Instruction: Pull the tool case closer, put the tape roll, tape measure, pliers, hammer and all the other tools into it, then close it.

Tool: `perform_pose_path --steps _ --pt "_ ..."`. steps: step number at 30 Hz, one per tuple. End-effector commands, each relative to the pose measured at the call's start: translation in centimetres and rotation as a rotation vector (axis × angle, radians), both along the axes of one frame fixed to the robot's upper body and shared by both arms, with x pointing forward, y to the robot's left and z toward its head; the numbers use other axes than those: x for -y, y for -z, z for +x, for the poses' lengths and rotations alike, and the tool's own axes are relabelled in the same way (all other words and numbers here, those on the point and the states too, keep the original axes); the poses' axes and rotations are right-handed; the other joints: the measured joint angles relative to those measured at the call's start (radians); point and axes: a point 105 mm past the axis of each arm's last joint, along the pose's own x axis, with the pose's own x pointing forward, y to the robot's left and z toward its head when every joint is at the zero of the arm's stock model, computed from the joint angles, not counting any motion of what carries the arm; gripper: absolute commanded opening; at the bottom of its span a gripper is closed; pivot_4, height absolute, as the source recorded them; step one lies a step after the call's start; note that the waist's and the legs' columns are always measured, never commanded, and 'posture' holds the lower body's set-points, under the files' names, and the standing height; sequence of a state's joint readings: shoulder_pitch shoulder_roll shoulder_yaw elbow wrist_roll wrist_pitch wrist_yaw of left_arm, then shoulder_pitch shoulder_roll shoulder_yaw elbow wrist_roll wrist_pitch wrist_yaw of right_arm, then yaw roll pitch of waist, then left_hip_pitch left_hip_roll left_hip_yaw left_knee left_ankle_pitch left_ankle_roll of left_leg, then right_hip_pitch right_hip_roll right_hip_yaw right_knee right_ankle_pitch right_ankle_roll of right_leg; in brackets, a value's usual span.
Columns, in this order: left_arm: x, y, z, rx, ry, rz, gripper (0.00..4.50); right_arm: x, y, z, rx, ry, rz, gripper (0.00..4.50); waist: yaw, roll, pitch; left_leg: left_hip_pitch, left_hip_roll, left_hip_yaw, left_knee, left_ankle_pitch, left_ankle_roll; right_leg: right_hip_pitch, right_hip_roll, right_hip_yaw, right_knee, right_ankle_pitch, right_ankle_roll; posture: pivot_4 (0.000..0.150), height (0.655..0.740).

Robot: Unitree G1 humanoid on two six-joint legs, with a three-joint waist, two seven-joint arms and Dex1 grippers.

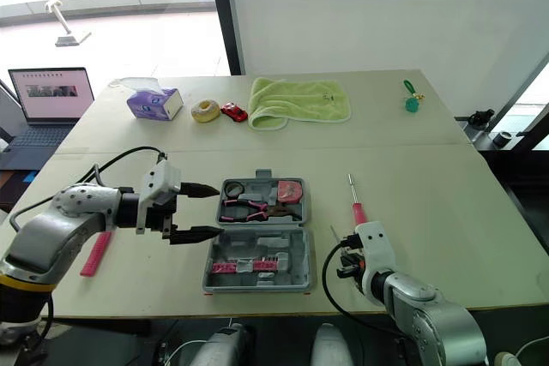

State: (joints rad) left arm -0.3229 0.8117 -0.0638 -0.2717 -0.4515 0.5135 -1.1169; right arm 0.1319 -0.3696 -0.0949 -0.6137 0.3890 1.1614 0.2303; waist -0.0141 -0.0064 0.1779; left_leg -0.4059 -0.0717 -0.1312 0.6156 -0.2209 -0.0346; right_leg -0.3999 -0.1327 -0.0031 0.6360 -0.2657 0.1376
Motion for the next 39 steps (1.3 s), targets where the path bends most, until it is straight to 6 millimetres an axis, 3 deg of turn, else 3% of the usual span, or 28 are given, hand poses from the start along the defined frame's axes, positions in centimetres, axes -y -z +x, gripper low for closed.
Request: perform_pose_path --steps 1,6,7,11,13,16,23,27,30,34,39 --pt "0.3 -0.6 0.0 0.038 0.018 0.0 4.5 -0.2 -1.3 0.1 0.043 -0.026 0.006 1.78 0.0 0.0 0.0 0.0 0.0 0.0 0.0 0.0 0.0 0.0 0.0 0.0 0.0 0.0 0.0 0.15 0.74" --pt "0.3 -0.6 0.0 0.039 0.016 -0.001 4.5 -0.4 -4.2 0.6 0.096 -0.121 -0.008 4.19 -0.001 0.0 0.0 0.0 0.0 0.0 0.0 0.0 0.0 0.0 0.0 0.0 0.0 0.0 0.0 0.15 0.74" --pt "0.2 -0.5 0.0 0.039 0.015 -0.001 4.5 -0.6 -5.4 0.8 0.115 -0.182 -0.01 4.48 -0.001 0.0 0.0 0.0 0.0 0.0 0.0 0.0 0.0 0.0 0.0 0.0 0.0 0.0 0.0 0.15 0.74" --pt "0.0 -0.5 -0.1 0.038 0.007 -0.002 4.5 -2.2 -9.1 0.6 0.167 -0.514 -0.088 4.48 0.0 0.0 0.0 0.0 0.0 0.001 0.001 0.0 0.0 0.001 0.0 -0.001 0.0 0.0 0.0 0.15 0.74" --pt "0.0 -0.3 -0.3 0.038 0.008 -0.003 4.5 -1.6 -9.9 0.8 0.23 -0.749 -0.367 4.48 0.003 0.003 0.002 -0.001 0.0 0.001 0.001 0.0 0.0 0.001 0.0 -0.002 -0.001 0.0 0.0 0.15 0.74" --pt "0.3 -0.2 -1.0 0.026 0.038 -0.025 4.5 -0.3 -9.7 1.4 0.246 -1.141 -0.711 4.48 -0.001 0.002 0.002 -0.001 0.0 0.004 0.001 0.0 0.0 0.001 -0.001 -0.003 -0.002 -0.001 0.001 0.15 0.74" --pt "-0.3 -0.5 -1.4 0.037 0.014 -0.048 4.5 -0.3 -7.6 4.9 0.353 -1.692 -1.109 4.48 -0.026 0.001 0.002 0.0 0.001 0.005 0.001 0.0 -0.001 0.001 -0.001 -0.001 -0.003 0.001 0.002 0.15 0.74" --pt "-0.6 -0.1 -1.8 0.02 -0.022 -0.047 4.5 -1.1 -5.8 5.4 0.405 -1.94 -1.218 4.48 -0.029 0.001 0.003 -0.001 0.001 0.005 0.0 0.001 -0.002 -0.001 -0.001 0.0 -0.002 0.001 0.002 0.15 0.74" --pt "-0.7 0.3 -2.4 -0.01 -0.029 -0.045 4.5 -0.5 -4.5 5.5 0.392 -2.089 -1.272 4.48 -0.027 0.001 0.003 -0.001 0.001 0.006 0.0 0.002 -0.004 -0.001 -0.001 0.0 -0.002 0.001 0.002 0.15 0.74" --pt "-1.0 0.2 -2.6 -0.005 -0.059 -0.048 4.5 -1.2 -4.6 6.6 0.435 -2.213 -1.306 4.48 -0.027 0.001 0.003 -0.001 0.0 0.005 0.0 0.004 -0.007 -0.001 0.0 0.001 -0.001 0.002 0.002 0.15 0.74" --pt "-1.1 0.5 -2.8 -0.01 -0.09 -0.045 4.5 -3.1 -4.4 6.5 0.48 -2.308 -1.269 4.48 -0.029 0.001 0.003 0.0 0.001 0.004 -0.001 0.004 -0.008 -0.001 0.0 0.001 0.0 0.002 0.001 0.15 0.74"
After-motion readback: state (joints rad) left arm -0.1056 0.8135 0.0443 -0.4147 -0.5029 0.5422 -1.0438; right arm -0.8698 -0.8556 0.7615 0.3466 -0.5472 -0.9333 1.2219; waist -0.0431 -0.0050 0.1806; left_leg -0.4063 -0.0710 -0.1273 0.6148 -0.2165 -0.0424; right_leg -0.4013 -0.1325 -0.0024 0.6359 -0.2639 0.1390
